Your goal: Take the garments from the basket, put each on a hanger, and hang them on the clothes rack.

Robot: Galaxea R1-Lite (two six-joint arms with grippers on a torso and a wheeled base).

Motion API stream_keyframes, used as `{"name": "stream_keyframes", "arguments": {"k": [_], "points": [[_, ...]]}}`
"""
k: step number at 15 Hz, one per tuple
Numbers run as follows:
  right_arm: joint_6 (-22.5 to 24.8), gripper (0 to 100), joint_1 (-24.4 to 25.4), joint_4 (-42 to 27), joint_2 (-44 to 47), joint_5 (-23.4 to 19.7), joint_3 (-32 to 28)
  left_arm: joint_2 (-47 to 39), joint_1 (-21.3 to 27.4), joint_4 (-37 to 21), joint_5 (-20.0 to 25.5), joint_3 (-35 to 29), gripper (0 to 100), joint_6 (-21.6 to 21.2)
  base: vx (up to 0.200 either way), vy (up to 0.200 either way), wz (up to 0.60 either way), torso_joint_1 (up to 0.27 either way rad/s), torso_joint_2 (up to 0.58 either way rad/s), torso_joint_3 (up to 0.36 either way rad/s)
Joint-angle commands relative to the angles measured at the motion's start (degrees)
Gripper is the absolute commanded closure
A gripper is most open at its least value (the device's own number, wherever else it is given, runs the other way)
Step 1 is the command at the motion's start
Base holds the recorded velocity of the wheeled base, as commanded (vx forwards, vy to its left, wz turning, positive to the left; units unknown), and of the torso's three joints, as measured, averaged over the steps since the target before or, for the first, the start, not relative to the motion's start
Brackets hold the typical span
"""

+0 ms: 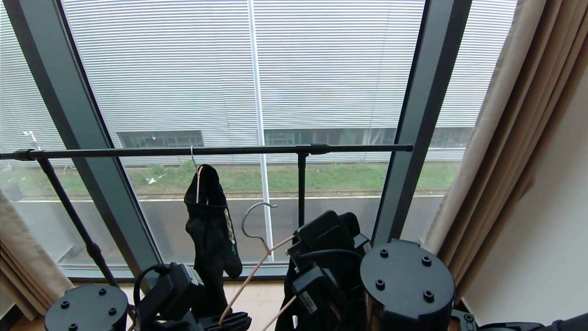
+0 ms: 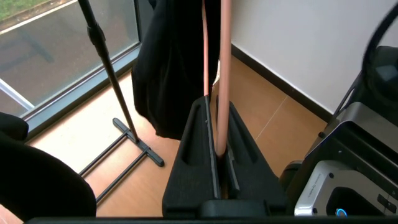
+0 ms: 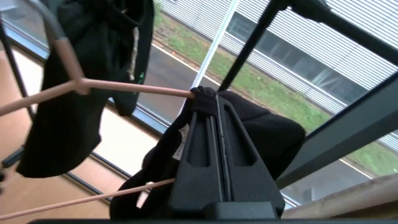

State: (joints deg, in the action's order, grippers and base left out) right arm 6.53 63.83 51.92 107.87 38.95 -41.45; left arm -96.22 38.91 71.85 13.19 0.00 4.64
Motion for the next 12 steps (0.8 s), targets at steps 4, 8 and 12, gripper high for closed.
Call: {"name": "stream_keyframes", "arguments": {"k": [4,8,12], "points": [[-1.44,100,4.11,0.02,-0.03,-0.01,-0.39,-0.11,0.02,0.04,-0.01,0.00,100,0.01,0.000,0.000,0.00,0.000,0.00,0.000],[-1.79,100,4.29,0.11,-1.79,-0.01,-0.48,-0.02,0.02,0.04,-0.01,0.00,100,0.01,0.000,0.000,0.00,0.000,0.00,0.000],[-1.79,100,4.20,0.02,-3.11,-0.01,-0.21,0.16,0.11,0.13,-0.01,0.00,100,0.01,0.000,0.000,0.00,0.000,0.00,0.000]]}}
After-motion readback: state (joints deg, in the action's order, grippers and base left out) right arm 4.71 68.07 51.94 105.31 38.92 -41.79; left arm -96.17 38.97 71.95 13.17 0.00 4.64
